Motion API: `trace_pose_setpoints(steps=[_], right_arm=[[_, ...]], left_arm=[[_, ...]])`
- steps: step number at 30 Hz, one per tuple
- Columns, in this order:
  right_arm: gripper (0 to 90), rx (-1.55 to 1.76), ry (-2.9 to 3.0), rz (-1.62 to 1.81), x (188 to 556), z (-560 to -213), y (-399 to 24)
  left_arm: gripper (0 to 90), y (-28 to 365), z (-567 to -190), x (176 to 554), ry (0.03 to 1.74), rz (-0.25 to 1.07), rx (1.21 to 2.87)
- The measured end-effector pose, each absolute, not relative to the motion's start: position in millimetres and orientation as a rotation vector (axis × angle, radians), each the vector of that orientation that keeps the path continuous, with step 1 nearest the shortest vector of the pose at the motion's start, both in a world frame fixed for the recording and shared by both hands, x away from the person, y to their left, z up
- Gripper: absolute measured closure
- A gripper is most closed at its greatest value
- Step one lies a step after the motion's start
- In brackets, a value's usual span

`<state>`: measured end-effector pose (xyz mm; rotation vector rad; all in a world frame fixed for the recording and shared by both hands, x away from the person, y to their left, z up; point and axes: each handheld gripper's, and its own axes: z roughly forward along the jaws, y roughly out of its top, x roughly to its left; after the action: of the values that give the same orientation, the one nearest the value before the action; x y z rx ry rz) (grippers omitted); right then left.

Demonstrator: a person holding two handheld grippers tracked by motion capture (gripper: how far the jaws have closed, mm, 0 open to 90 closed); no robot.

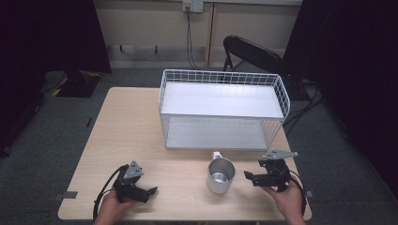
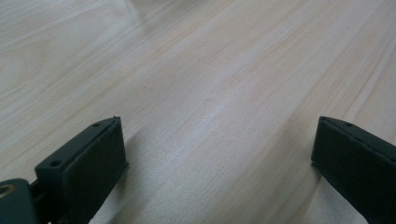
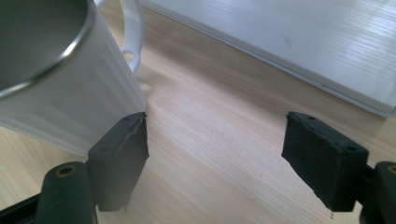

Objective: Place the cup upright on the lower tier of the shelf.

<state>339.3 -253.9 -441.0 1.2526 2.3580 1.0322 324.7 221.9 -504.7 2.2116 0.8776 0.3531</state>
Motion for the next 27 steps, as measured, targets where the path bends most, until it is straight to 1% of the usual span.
trace_pose_setpoints(steps=[4, 14, 27], right_arm=[[21.9, 1.244, 2.362, 1.03, 339.6, -433.7, -250.3], [25.8, 1.274, 2.359, 1.063, 343.4, -414.9, -244.1], [26.0, 1.261, 2.352, 1.059, 348.7, -398.7, -234.1]], left_arm=[[2.4, 221.9, -504.7, 324.7, 0.878, 0.353, 2.211], [2.3, 221.9, -504.7, 324.8, 0.877, 0.352, 2.212], [2.3, 221.9, -504.6, 324.8, 0.877, 0.352, 2.213]])
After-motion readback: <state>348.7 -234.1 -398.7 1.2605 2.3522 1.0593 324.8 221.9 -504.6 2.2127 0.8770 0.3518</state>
